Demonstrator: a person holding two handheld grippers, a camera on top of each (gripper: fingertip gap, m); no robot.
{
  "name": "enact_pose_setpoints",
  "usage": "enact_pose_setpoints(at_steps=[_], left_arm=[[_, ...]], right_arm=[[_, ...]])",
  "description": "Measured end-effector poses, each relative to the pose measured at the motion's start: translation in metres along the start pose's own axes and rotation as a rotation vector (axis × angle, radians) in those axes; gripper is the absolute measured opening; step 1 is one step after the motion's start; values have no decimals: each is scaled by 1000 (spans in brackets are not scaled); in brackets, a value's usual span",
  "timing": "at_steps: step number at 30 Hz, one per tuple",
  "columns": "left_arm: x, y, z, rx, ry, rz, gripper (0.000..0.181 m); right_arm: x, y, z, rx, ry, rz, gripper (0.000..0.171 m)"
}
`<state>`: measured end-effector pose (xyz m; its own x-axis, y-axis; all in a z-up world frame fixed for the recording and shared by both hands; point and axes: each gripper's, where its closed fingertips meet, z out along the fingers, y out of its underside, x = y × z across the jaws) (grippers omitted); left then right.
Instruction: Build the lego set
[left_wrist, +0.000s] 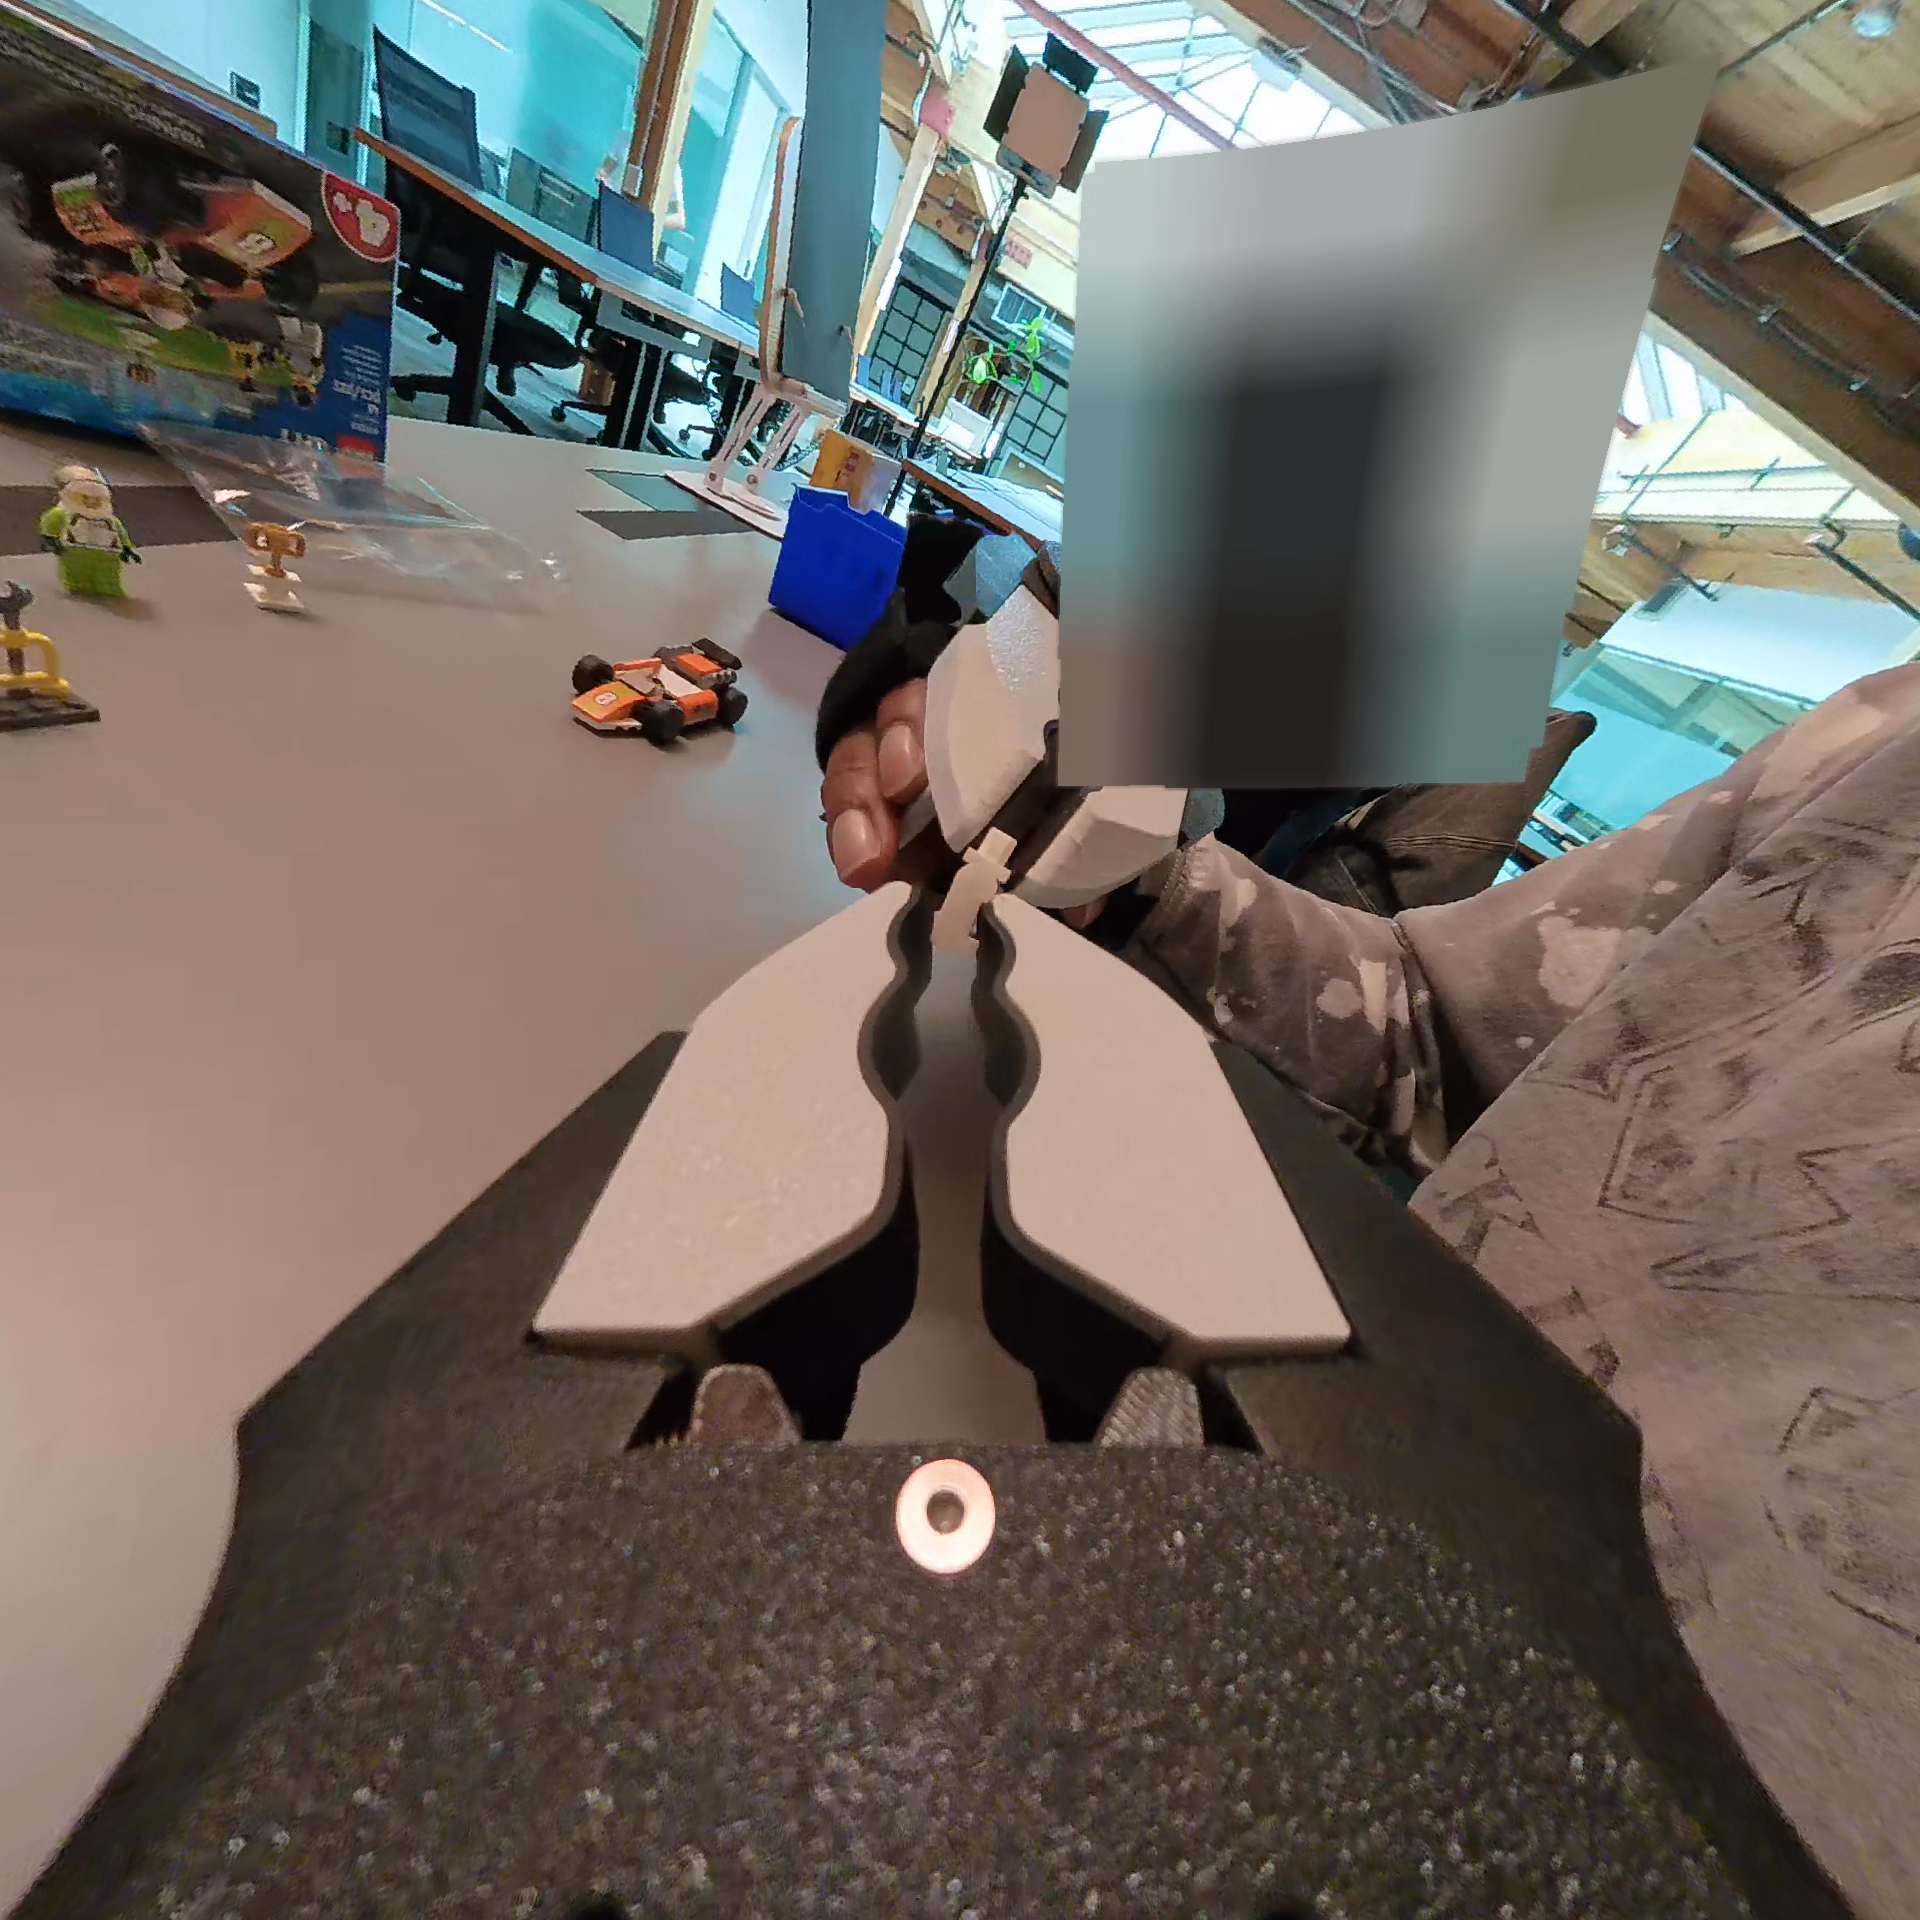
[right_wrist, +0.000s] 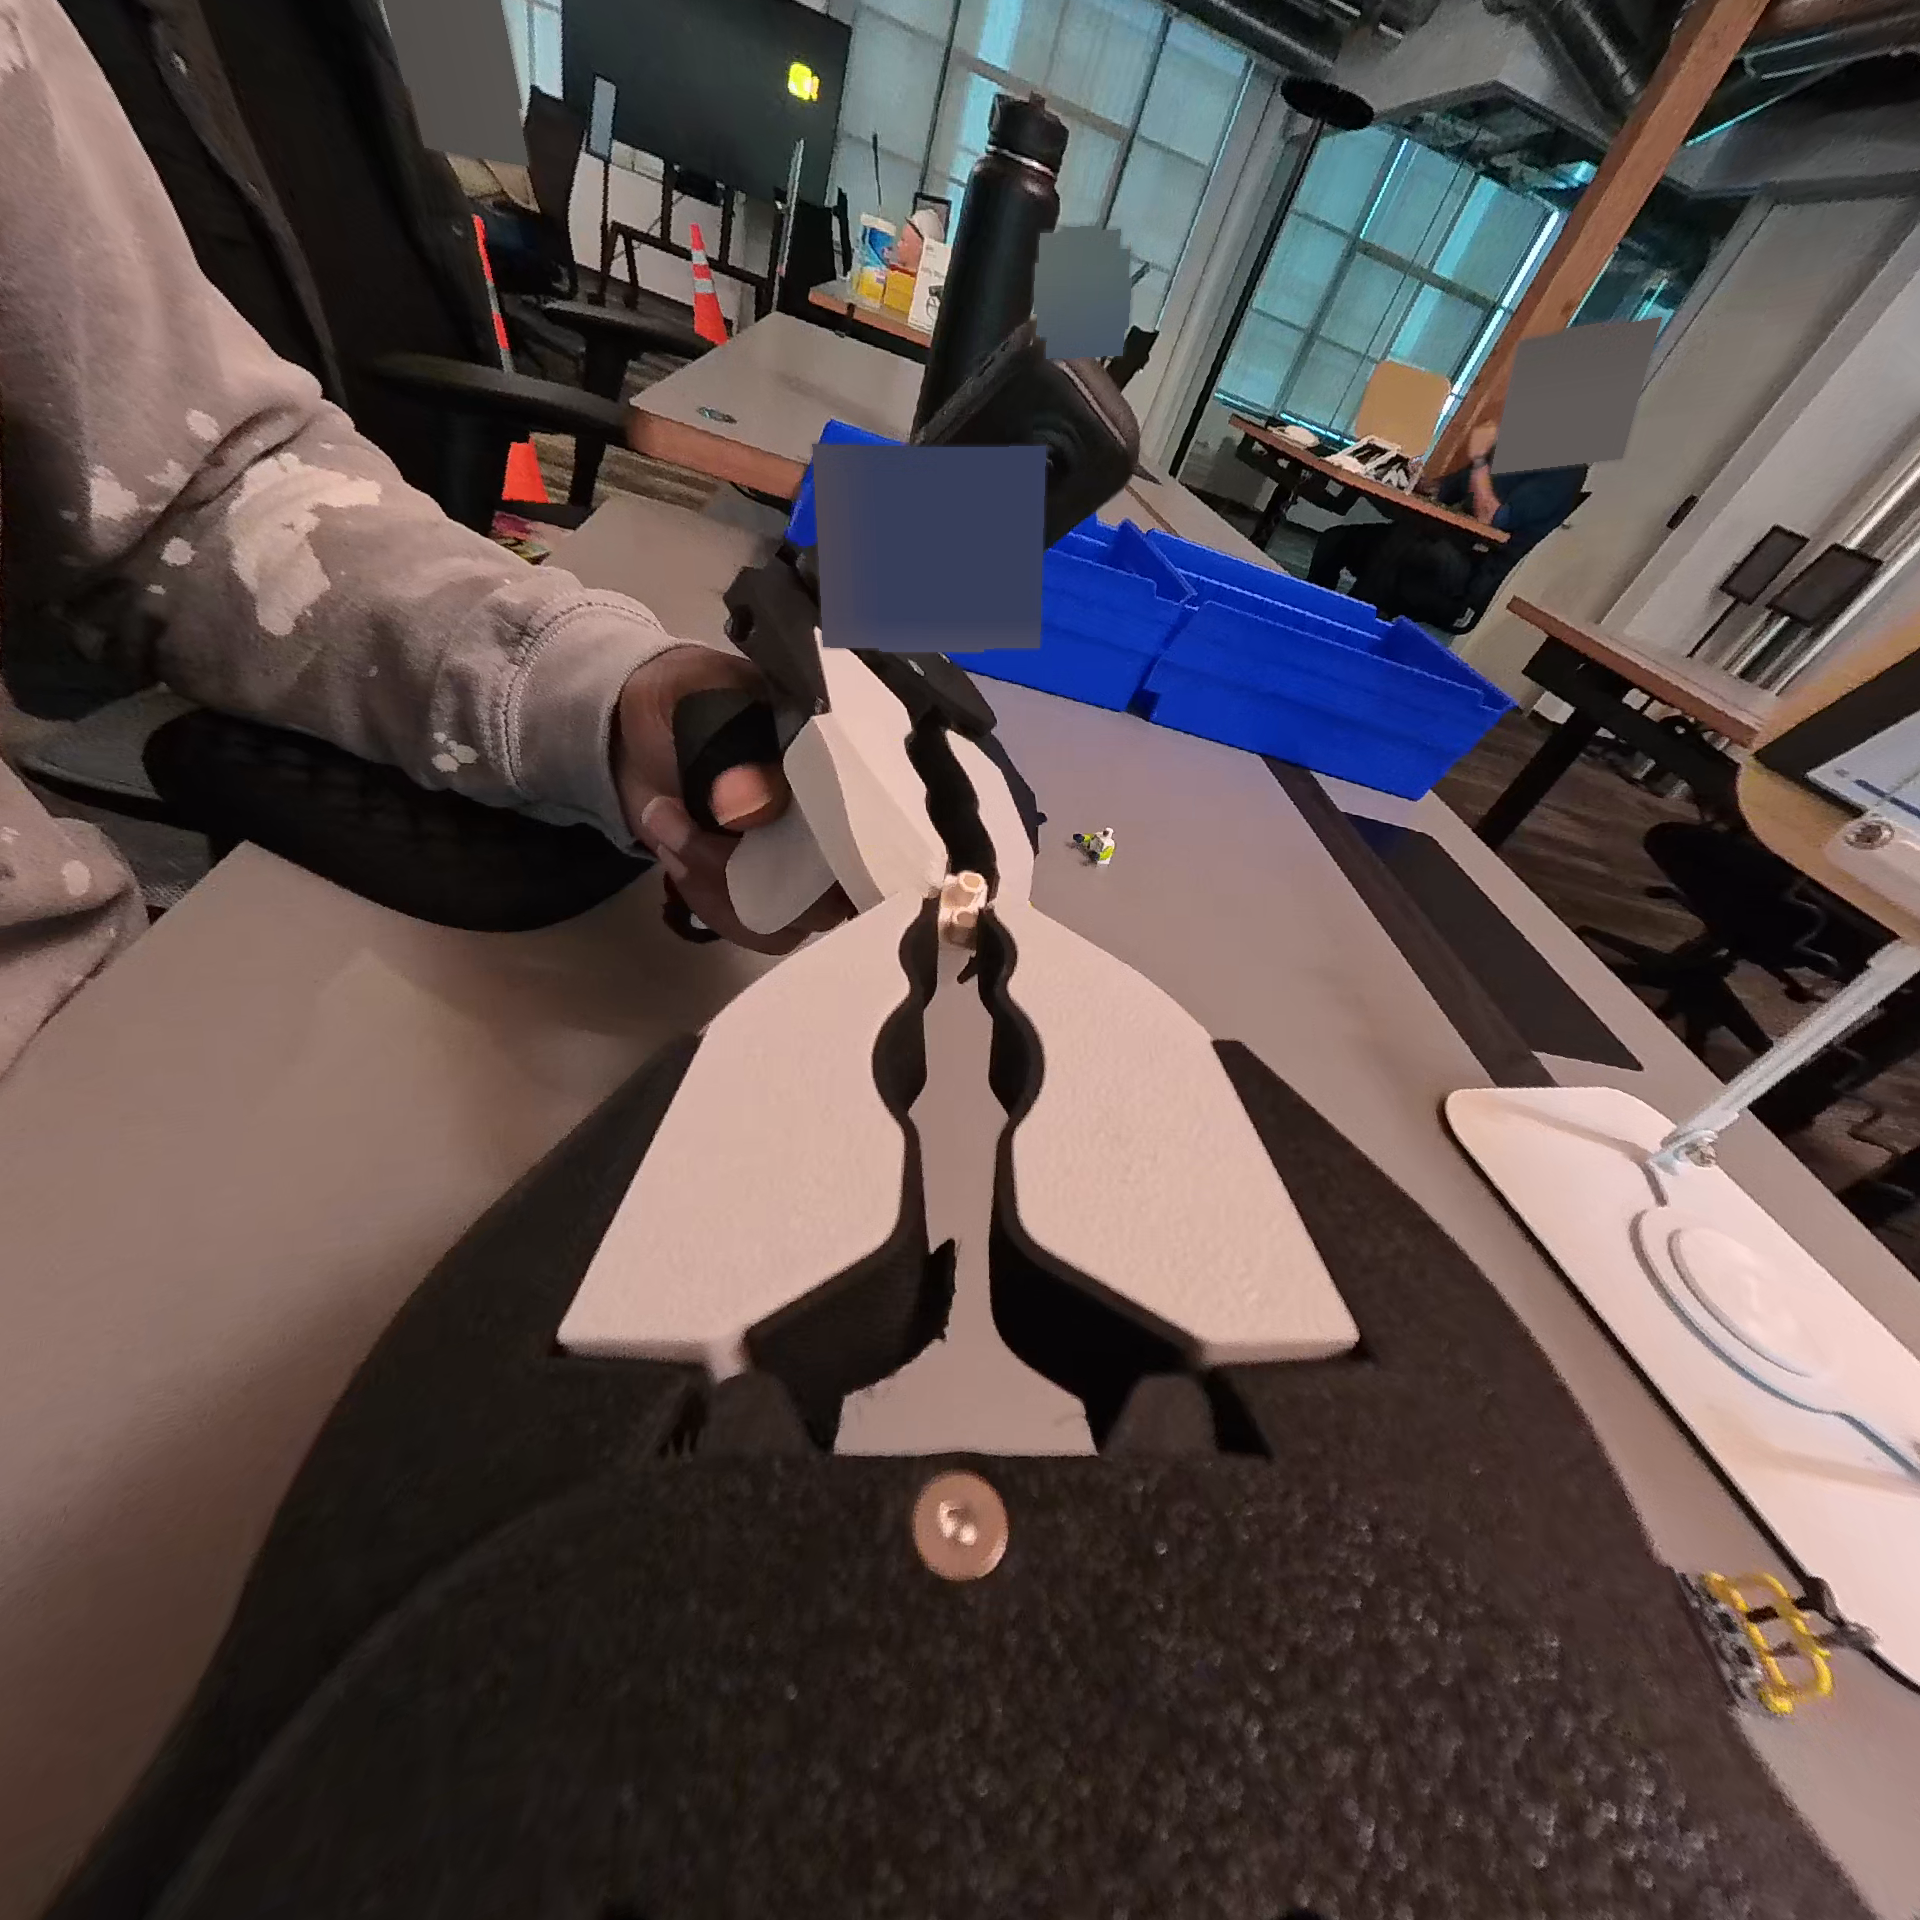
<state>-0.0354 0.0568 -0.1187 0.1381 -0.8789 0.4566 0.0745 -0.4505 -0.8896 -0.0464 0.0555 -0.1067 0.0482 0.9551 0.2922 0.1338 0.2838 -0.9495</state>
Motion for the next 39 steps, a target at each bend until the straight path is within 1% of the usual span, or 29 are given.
enact_pose_setpoints(at_steps=[4,6,8,11,18,22,26,27,29,32,34,36,39], left_arm=[[-2,-1,-2,-7,-24,65,9],[-2,-2,-3,-6,-32,98,9],[-2,-3,-4,-5,-37,123,9],[-1,-3,-4,-11,-44,150,9],[-3,-1,-5,-27,-56,187,8],[-3,-2,-6,-38,-97,273,9],[-3,-5,-10,-65,-133,303,9],[-5,-8,-11,-53,-154,310,9],[-11,-17,-16,-23,-211,322,9],[-29,-33,-32,40,-336,325,9],[-34,-44,-42,95,-391,335,9],[-32,-54,-49,145,-409,336,8],[-24,-64,-53,206,-416,358,8]], right_arm=[[2,0,2,20,-12,121,8],[3,-1,2,30,-30,177,15],[2,0,1,41,-52,216,15],[1,-1,2,60,-66,245,8],[1,2,4,56,-81,275,7],[2,1,3,73,-96,316,7],[4,-2,6,97,-100,349,8],[8,-3,7,99,-99,354,8],[24,-5,11,85,-89,371,19],[59,-9,29,41,-110,399,23],[87,-7,52,-4,-142,423,24],[108,7,87,-112,-170,403,24],[115,39,152,-270,-216,295,25]])
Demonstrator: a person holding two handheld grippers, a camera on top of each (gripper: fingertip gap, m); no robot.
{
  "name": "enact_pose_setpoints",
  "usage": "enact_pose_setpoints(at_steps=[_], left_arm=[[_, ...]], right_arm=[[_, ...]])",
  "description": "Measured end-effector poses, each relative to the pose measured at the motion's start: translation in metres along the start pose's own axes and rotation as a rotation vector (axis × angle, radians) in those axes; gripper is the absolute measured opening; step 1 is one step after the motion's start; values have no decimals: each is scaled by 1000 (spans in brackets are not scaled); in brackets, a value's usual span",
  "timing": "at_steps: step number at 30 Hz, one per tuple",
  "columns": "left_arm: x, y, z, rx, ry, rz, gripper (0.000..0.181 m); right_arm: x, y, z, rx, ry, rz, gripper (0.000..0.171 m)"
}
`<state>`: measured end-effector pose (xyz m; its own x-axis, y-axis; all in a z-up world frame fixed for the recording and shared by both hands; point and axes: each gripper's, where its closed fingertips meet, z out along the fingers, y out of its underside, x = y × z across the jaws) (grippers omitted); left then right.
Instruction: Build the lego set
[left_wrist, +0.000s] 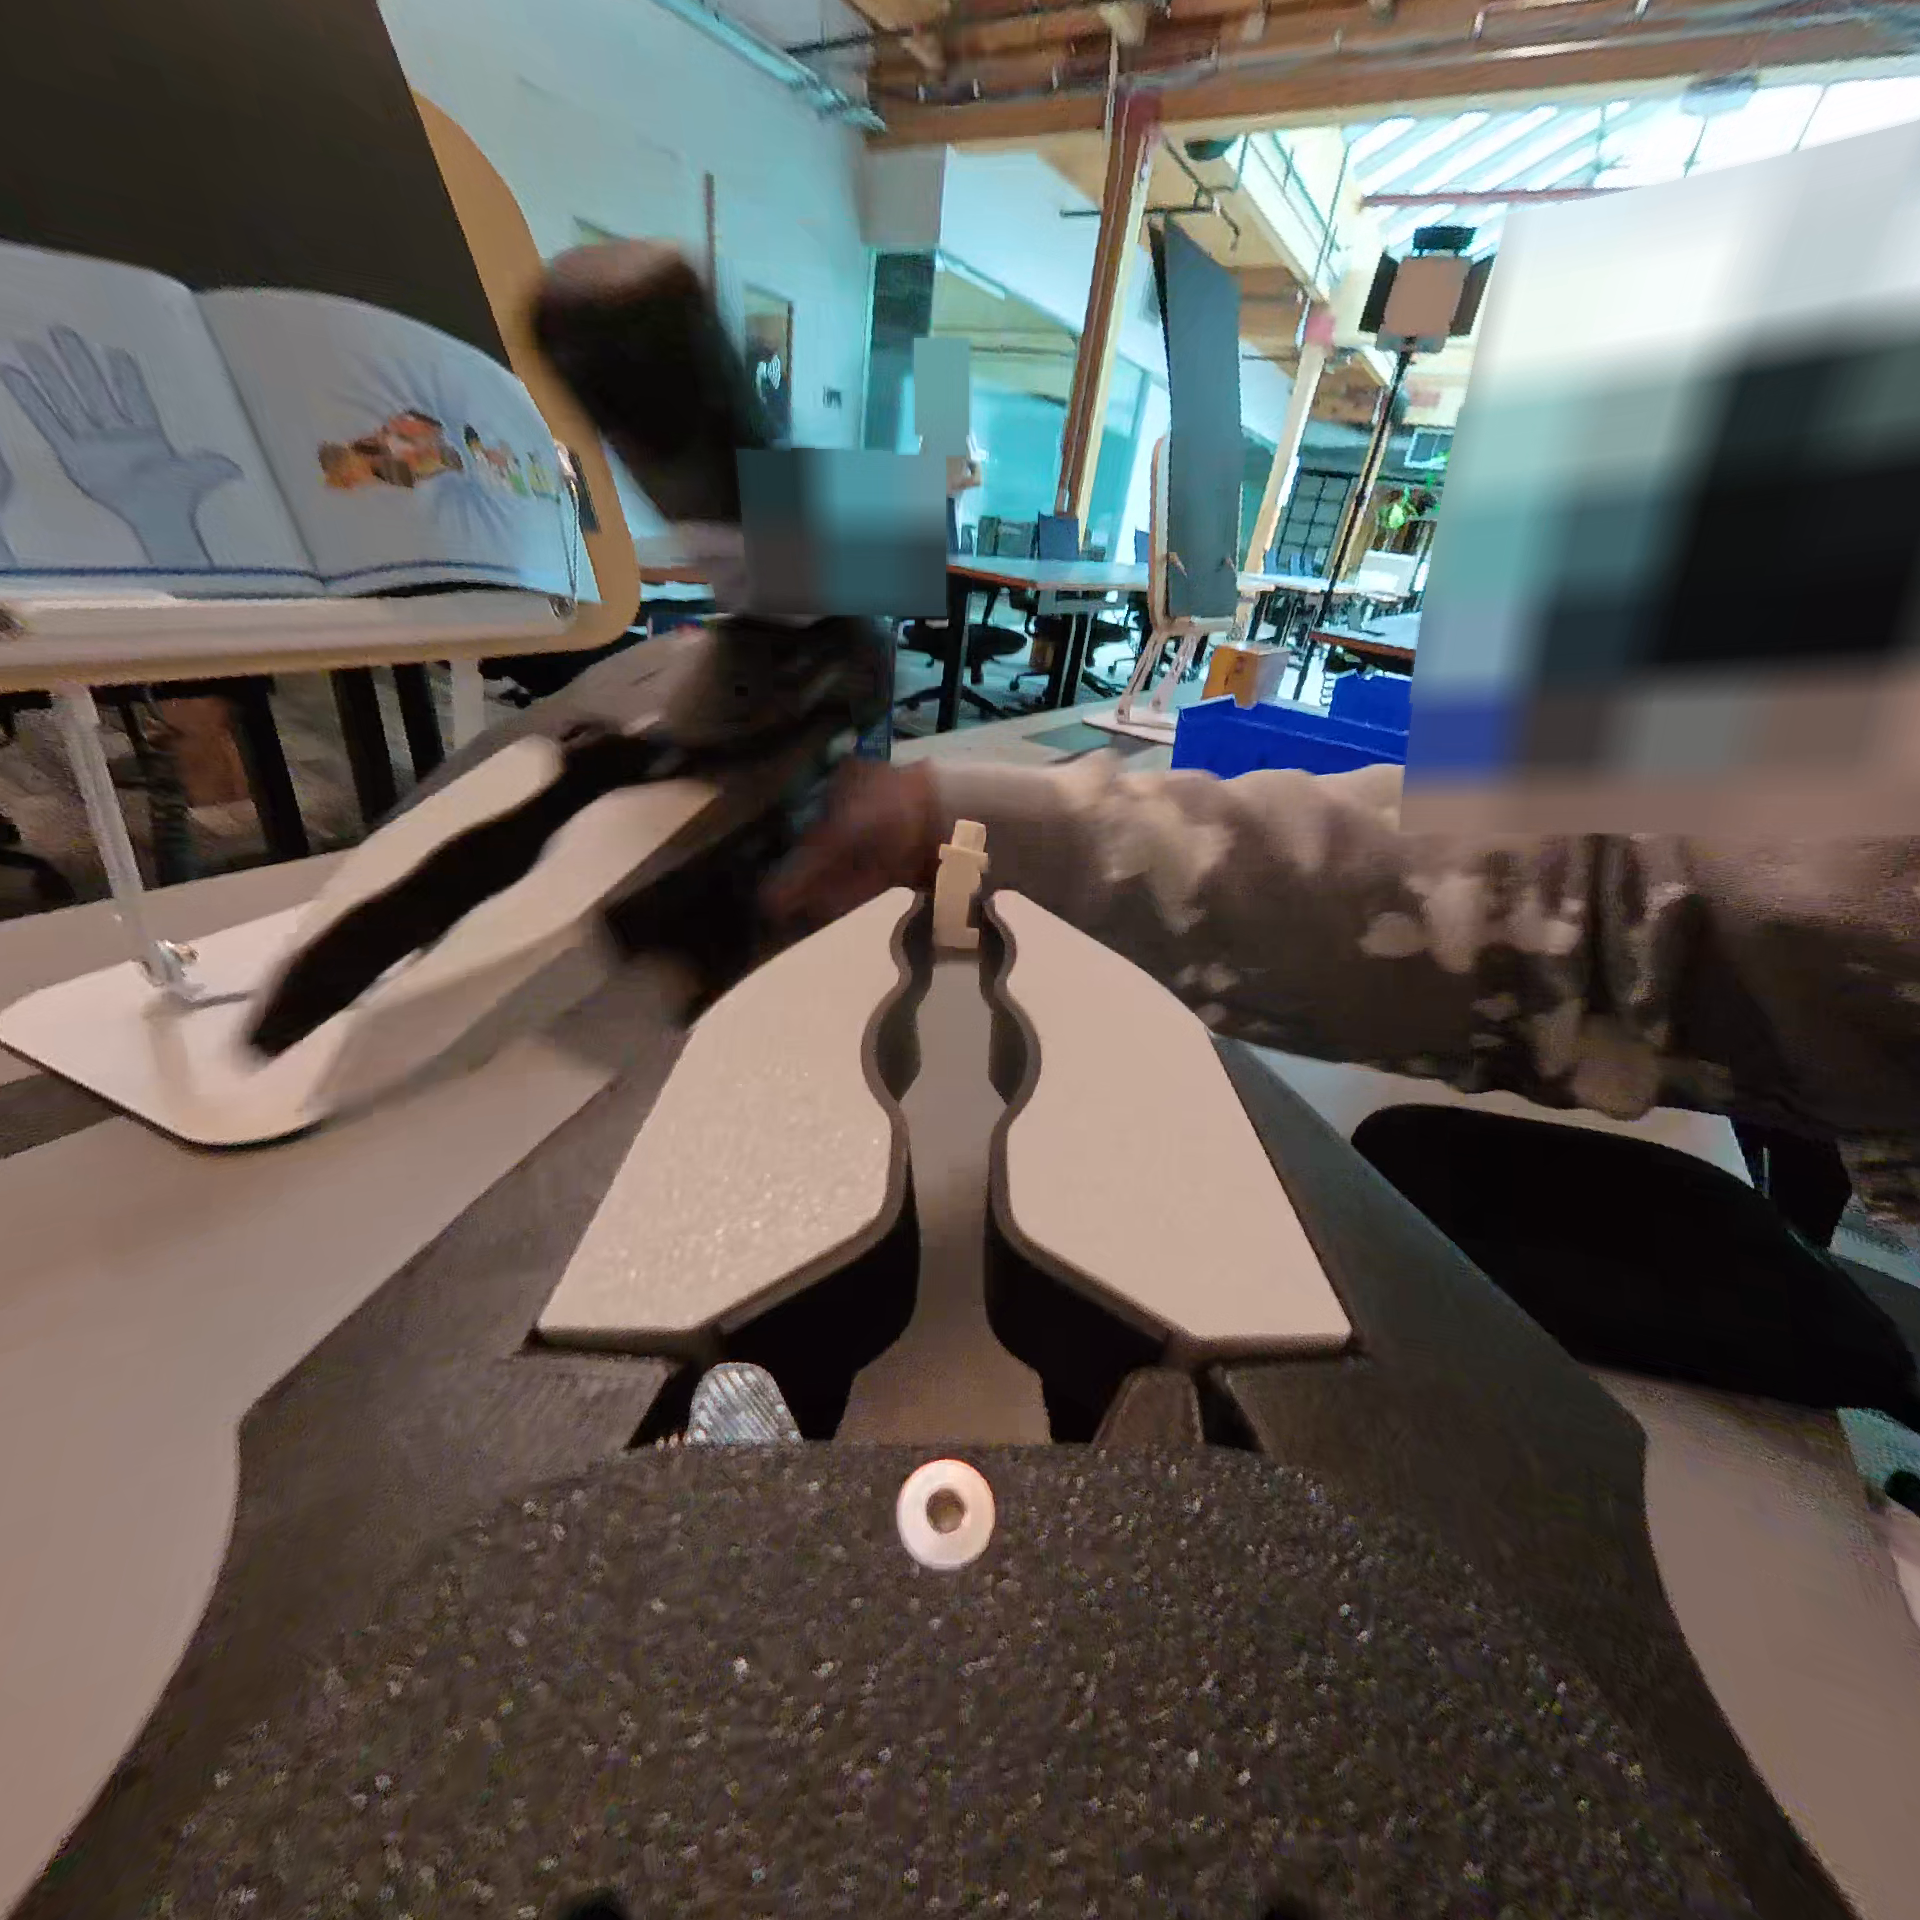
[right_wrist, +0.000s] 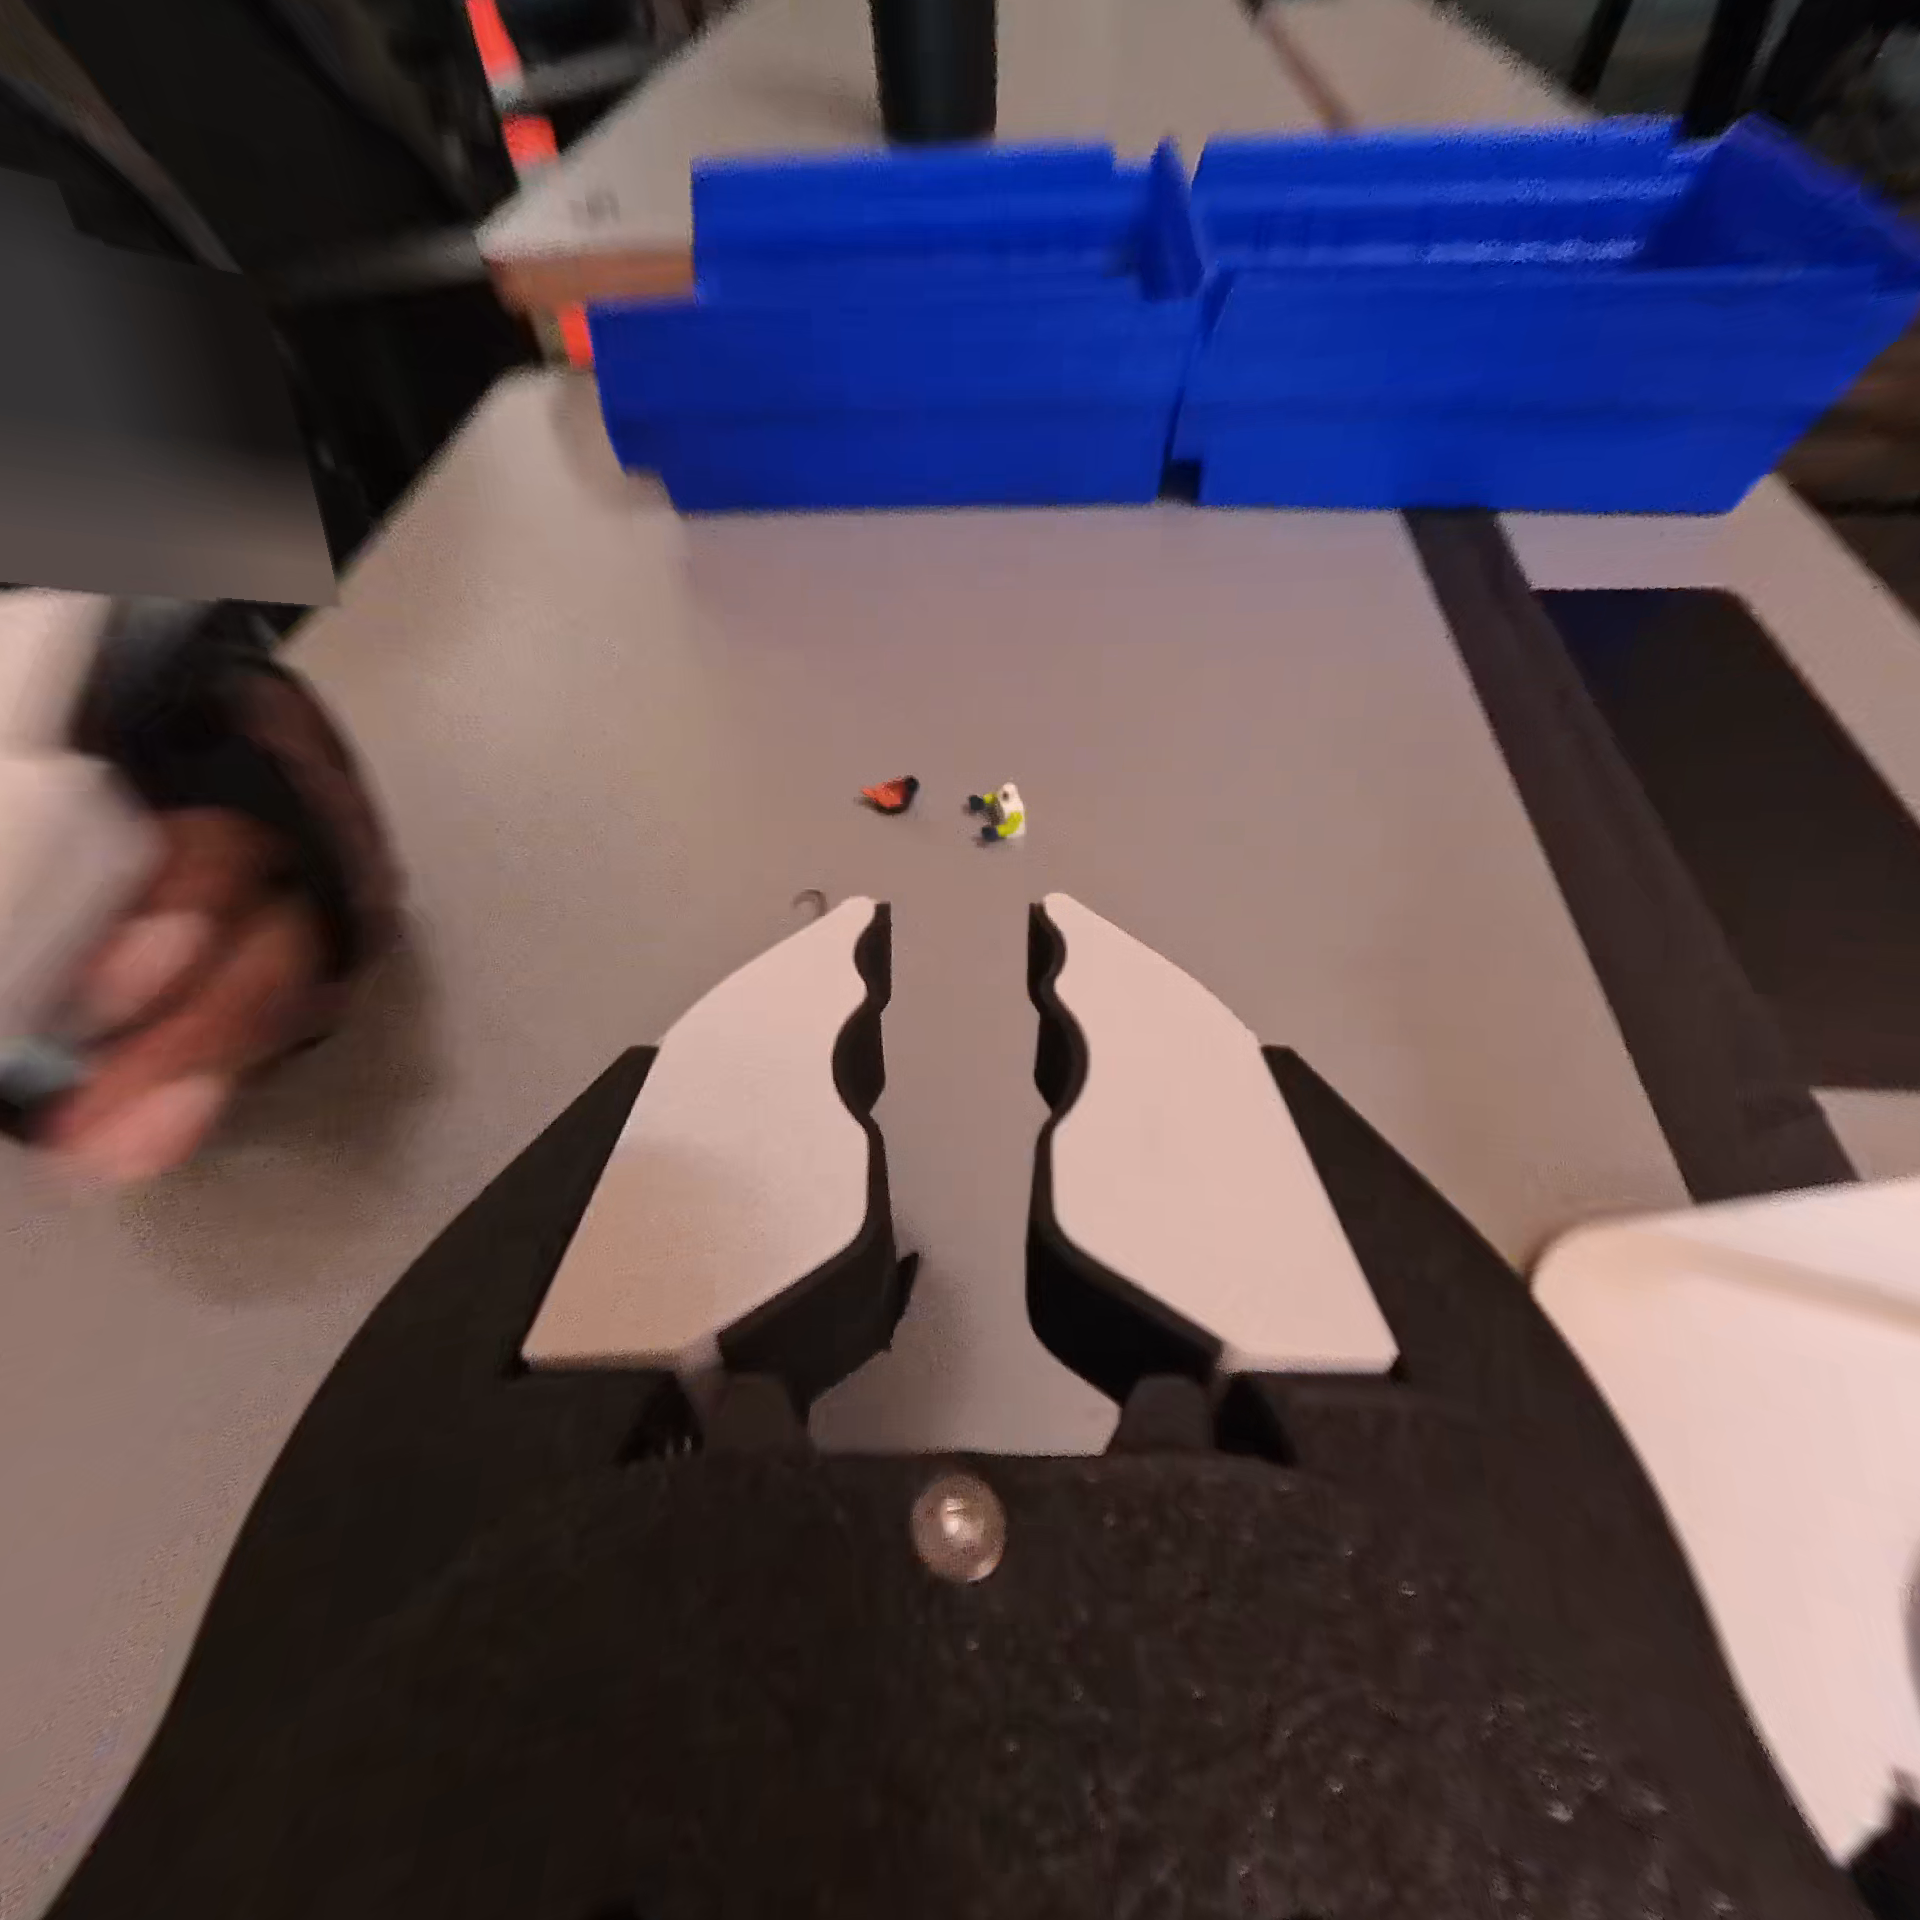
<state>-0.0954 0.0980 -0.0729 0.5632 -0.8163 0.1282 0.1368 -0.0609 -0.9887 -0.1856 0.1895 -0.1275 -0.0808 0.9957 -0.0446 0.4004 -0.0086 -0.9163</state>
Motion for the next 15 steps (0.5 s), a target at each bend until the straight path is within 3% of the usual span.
enact_pose_setpoints(at_steps=[4,8,11,13,15], left_arm=[[4,-5,-1,41,1,-17,9],[-4,-1,-1,29,-25,-18,9],[-23,1,-4,26,-96,-24,9],[-38,7,-6,3,-137,-55,8],[-46,20,-4,-48,-117,-112,8]], right_arm=[[11,26,85,-166,-103,-59,25],[9,26,114,-103,-167,-31,22],[9,6,88,84,-72,-44,18],[14,-2,47,215,69,-6,17],[2,2,0,312,76,82,17]])
